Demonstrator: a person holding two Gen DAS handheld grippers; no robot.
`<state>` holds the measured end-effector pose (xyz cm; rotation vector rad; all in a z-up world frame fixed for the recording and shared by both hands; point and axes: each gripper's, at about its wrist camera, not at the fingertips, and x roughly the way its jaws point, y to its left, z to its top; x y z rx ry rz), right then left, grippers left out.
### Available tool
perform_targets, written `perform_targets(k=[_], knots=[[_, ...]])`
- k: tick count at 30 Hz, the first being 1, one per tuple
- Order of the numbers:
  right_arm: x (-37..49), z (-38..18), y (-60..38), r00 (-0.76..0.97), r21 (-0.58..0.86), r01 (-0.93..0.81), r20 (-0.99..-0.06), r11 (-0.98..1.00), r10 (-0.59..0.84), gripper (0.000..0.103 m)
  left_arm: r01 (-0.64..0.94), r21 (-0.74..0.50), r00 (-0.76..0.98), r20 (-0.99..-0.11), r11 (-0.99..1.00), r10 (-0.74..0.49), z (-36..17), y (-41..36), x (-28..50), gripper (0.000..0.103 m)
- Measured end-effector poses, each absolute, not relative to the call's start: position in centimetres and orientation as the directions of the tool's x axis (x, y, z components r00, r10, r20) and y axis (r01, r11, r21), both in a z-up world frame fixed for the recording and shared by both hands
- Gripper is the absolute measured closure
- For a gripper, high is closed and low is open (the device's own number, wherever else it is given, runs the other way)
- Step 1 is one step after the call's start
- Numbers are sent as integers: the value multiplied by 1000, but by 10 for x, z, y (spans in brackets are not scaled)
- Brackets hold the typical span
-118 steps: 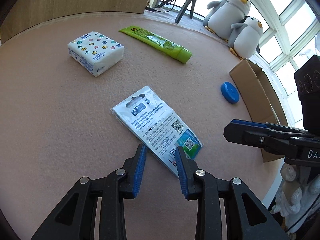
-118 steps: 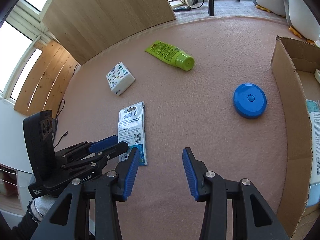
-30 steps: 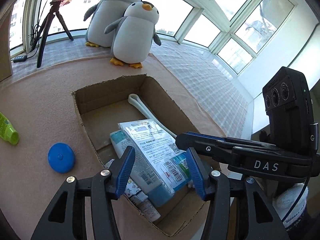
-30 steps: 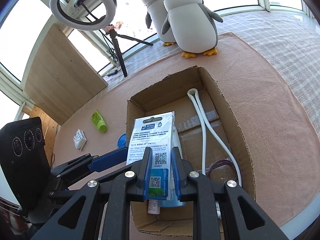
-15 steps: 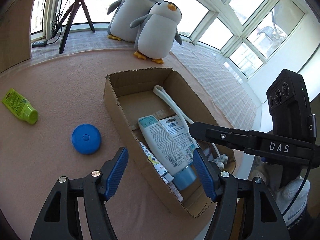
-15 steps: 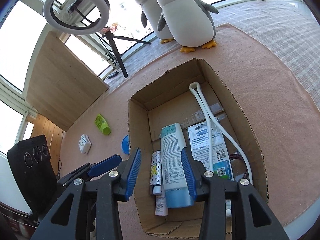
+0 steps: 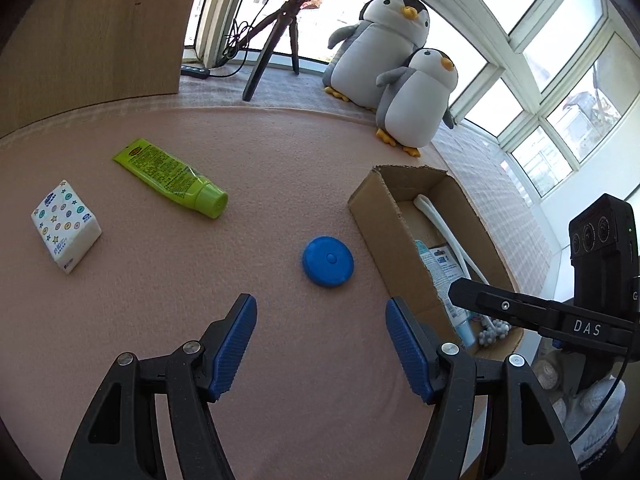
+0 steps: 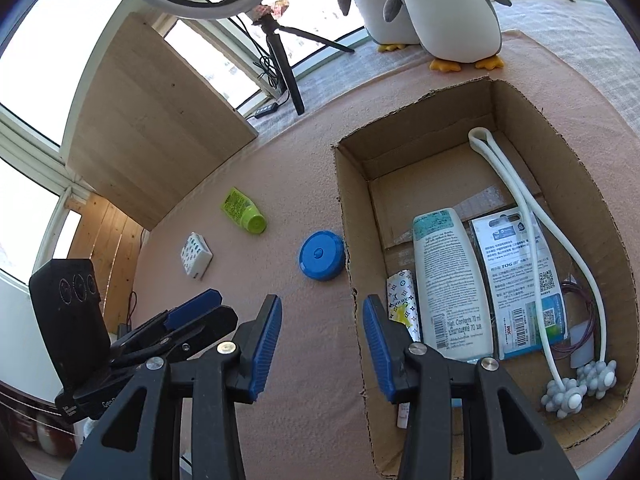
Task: Organize objects
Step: 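Carry the card package into the box with the right gripper and release it, then move the right gripper to the blue round tape measure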
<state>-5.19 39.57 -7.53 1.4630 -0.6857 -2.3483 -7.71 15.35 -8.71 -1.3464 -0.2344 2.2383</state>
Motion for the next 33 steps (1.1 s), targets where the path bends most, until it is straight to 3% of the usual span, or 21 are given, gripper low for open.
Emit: perform_targets(k=[14,33], knots=[[-65,-74,341,-411,510,55,-772,-858,-485,64,-214,-362,-448,-789,-907,420,-87,64,-95,33],[-159,-115,285,-263,205,154,-934,-967,-240,64,-142,-414,-463,-775,-899,430,-95,7,-66,33]])
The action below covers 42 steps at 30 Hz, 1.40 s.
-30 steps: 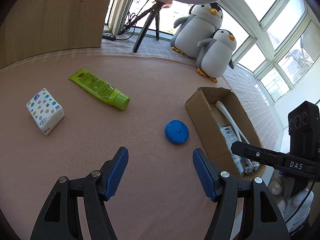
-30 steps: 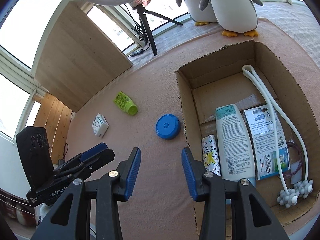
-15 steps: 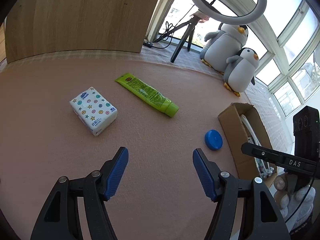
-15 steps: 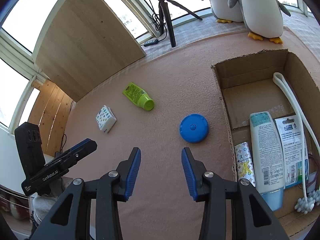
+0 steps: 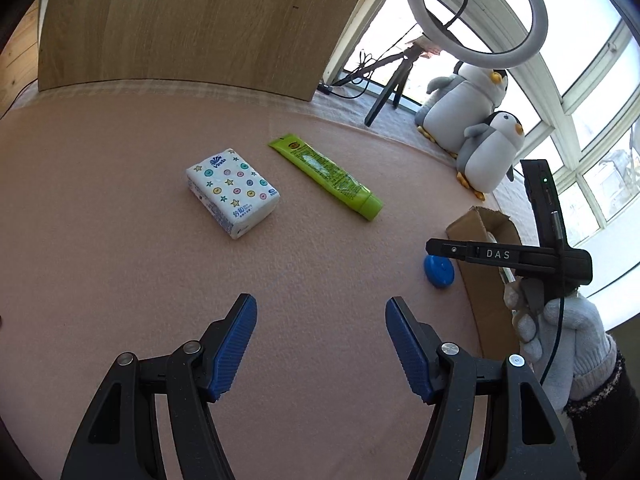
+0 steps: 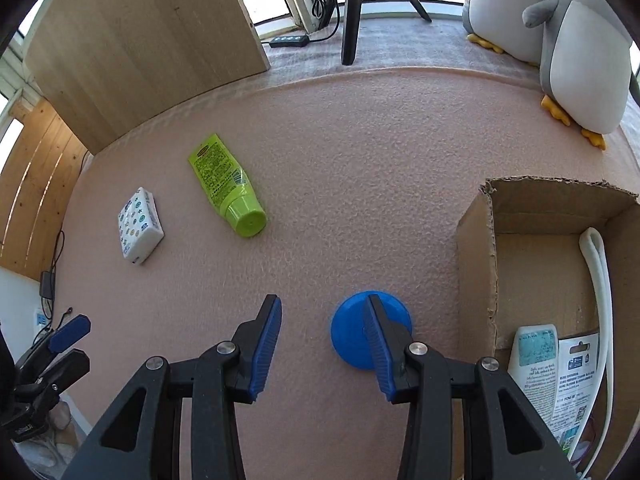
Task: Organize objects
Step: 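Move the right gripper to the blue round tape measure, then grasp the blue tape measure with the right gripper and lift it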
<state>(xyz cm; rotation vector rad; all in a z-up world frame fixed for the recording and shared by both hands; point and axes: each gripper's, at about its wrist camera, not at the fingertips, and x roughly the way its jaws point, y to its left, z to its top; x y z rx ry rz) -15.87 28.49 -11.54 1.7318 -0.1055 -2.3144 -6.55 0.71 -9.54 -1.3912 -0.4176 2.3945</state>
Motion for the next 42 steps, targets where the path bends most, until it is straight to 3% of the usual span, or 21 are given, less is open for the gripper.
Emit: perform_targets(k=[7,16,20,25,32,42], knots=[[-171,-129,268,-244,34,181,-967,-983,-79,64,-121,-439,-467,-766,-890,441,-99,-11,-56,33],[-174,-132,258,-205,-55,202,-979,-978,12,64,-132,-471,-459,-751,-872,475,-103,-18,-50,33],[-182,-143,254,-164,-111,218,-983,-970,76,58,-144,-486,-456,-740,-862,493,-104,-18,-47,33],[-178,-141,260,-97,-49,182,-995,-982,32,56,-146,-497,-461,-731,-855,504,-104,-22,-44,33],[-143,-136,267,-54,144,111,-987,-983,-151,56,-120,-511,-464,-729,-851,504,-111,-35,-41,33],[-88,-135,245,-194,58,208,-976,-976,-100,56,-128,-492,-452,-744,-861,492,-112,-32,-43,33]])
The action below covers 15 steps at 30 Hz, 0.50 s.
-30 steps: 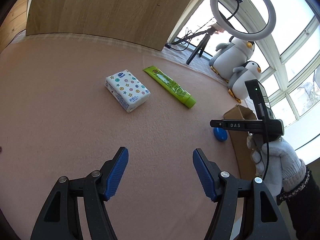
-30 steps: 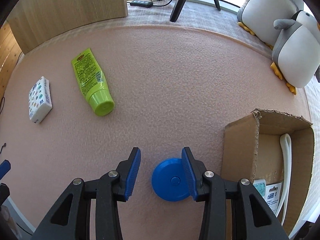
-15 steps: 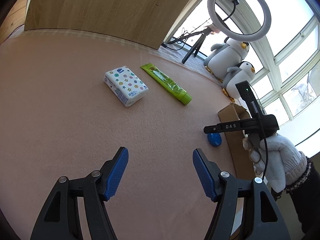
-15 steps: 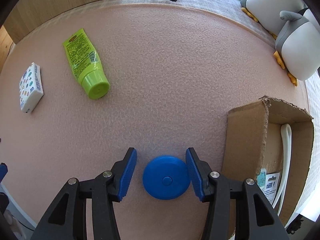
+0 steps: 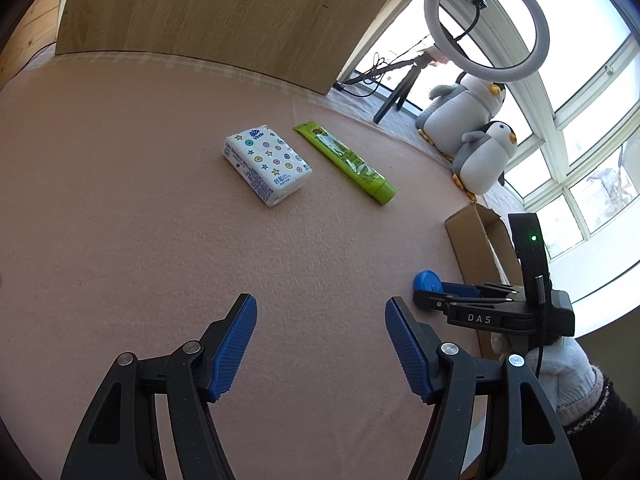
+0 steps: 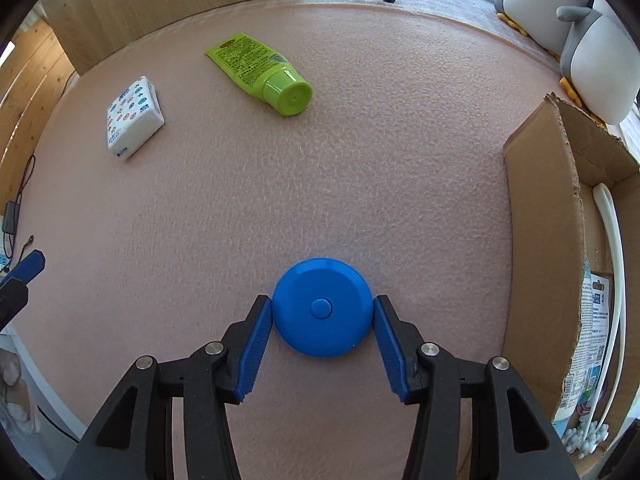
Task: Organize objects
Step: 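Grasp the blue tape measure with the right gripper and lift it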
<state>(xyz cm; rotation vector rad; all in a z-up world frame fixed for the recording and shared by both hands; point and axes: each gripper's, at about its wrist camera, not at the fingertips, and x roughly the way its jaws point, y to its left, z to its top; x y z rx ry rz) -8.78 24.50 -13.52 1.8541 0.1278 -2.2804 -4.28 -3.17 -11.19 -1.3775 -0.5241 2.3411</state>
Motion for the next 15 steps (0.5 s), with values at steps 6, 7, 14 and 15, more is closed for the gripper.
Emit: perform_targets(k=[6,7,14,15], knots=[[-75,-134,236,-246,2,242,-967,-970,-63,57,-133,-479,-446,-753,-868,484,-111,-28,-43,33],[-73,-133,235,-248,6,245,-966,-969,-69,57,-132,-478,-445,-754,-869,482,-111,-27,-42,33],[-63,-114,230,-302,52,246,-945,-968,-128,57,-118,-468,-446,-763,-876,468,-110,-27,-44,33],[-56,-107,231,-316,57,246,-939,-968,-136,57,-116,-467,-447,-764,-877,466,-110,-27,-45,33]])
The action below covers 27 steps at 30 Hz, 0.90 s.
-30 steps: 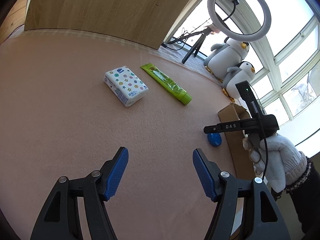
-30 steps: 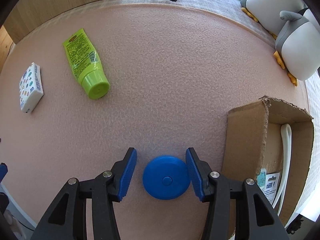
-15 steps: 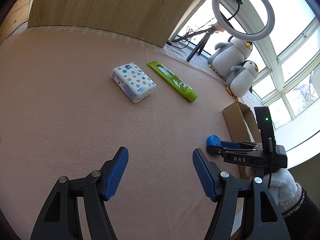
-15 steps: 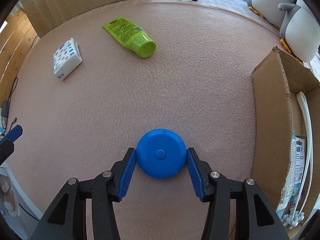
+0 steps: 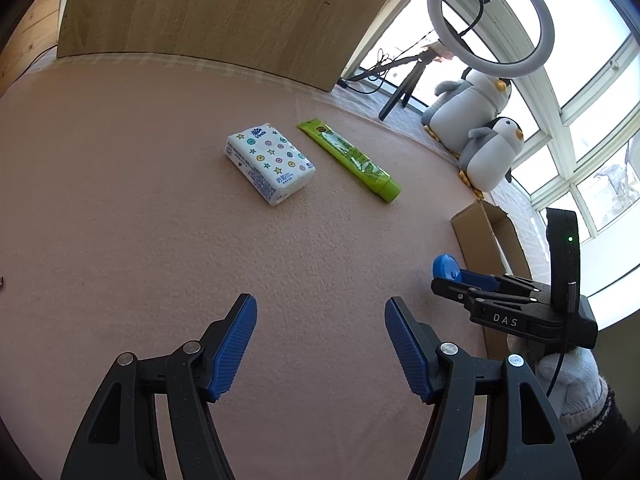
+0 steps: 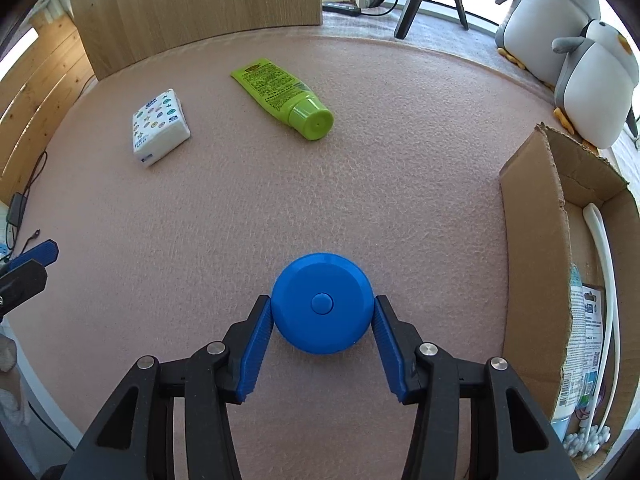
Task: Organize objects
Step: 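Grasp the blue tape measure with the right gripper and lift it, then carry the tape measure into the box and open the right gripper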
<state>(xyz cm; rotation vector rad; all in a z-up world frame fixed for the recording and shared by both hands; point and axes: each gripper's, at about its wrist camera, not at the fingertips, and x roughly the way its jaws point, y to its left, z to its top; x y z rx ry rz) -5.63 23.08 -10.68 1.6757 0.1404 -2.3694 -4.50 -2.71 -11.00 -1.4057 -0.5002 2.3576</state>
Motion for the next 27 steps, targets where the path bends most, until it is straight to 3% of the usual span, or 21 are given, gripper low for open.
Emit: perform_targets(k=[7,15,27], knots=[[-95,-79,268,-420,72,182,-896,-981,-144,57,-118,-455,-447,-769,-883,456,-108,-22,-47,34],[-123,-64,340,-491,19,39,-870,-999,-36,57,-111,-442,-449,-777,-890,442,-106,-20,-51,34],[-150,-79,415,-470,-14,-105,-881,-994,62,57,-104,-422,-456,-785,-901,420,-100,-19,-57,34]])
